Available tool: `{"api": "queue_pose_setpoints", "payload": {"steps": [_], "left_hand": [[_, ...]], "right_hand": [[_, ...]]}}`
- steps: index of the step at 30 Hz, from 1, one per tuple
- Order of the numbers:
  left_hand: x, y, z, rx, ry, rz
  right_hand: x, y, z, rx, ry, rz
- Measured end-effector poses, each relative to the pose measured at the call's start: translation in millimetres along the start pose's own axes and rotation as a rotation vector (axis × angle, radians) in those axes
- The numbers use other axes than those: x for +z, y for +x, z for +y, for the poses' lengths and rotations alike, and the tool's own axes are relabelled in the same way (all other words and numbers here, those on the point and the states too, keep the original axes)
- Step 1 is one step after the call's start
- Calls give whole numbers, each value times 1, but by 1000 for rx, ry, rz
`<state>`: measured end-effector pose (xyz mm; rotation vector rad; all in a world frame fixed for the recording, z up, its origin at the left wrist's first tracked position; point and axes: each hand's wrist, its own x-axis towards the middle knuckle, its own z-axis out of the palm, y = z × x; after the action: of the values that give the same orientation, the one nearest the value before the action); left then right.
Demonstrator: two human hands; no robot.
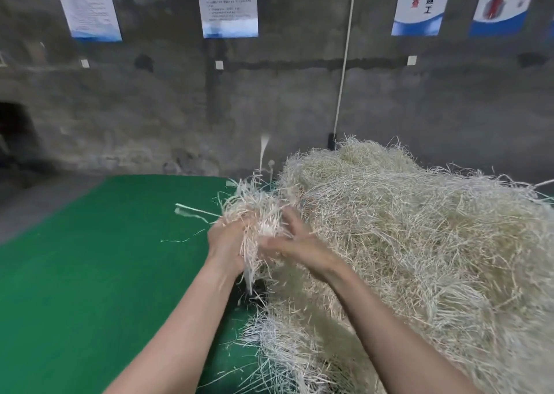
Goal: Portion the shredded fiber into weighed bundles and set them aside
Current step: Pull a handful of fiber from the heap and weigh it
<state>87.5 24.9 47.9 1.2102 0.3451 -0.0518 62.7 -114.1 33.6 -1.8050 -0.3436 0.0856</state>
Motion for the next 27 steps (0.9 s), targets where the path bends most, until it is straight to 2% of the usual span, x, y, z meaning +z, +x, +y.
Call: {"api": "queue_pose_setpoints", "payload": {"steps": [1, 2, 5, 7, 10, 12, 14, 16, 18, 19, 20, 21, 23, 24, 25, 26, 27], "left_hand": [[-1, 1, 5, 16, -34, 0], [-1, 3, 11, 30, -66, -15], [9, 1, 30, 158, -114, -43], [17, -2, 43, 387, -37, -9], [20, -3, 63, 737, 122, 39], [20, -1, 67, 812, 172, 41], [23, 1, 63, 777, 156, 39], [29, 0, 55, 714, 126, 18], [33, -2, 49, 655, 128, -1], [34, -2, 48, 631, 131, -1], [34, -2, 48, 609, 121, -7], [34, -2, 47, 588, 101, -18], [32, -2, 45, 514, 8, -51], [33, -2, 45, 446, -78, -78], [35, -3, 45, 365, -178, -112], [38, -4, 44, 298, -275, -146], [41, -6, 42, 269, -336, -169]], "right_hand": [[-11, 3, 1, -3, 53, 45], [-18, 7, 6, 21, -12, 38], [0, 5, 41, 237, -632, -253], [16, -2, 80, 311, -937, -279], [8, -18, 120, 344, -1217, -315], [0, -20, 131, 348, -1242, -333], [-1, -16, 130, 345, -1210, -349], [0, -11, 119, 399, -1188, -434], [-4, -6, 98, 505, -1022, -506], [-10, -2, 84, 491, -914, -489], [-18, 3, 65, 402, -830, -397], [-26, 7, 42, 268, -742, -210], [-37, 11, 6, -43, -439, 379], [-38, 12, -2, -138, -221, 611], [-33, 14, -8, -133, 38, 675], [-25, 15, -9, -67, 322, 577], [-14, 15, -7, 40, 595, 379]]}}
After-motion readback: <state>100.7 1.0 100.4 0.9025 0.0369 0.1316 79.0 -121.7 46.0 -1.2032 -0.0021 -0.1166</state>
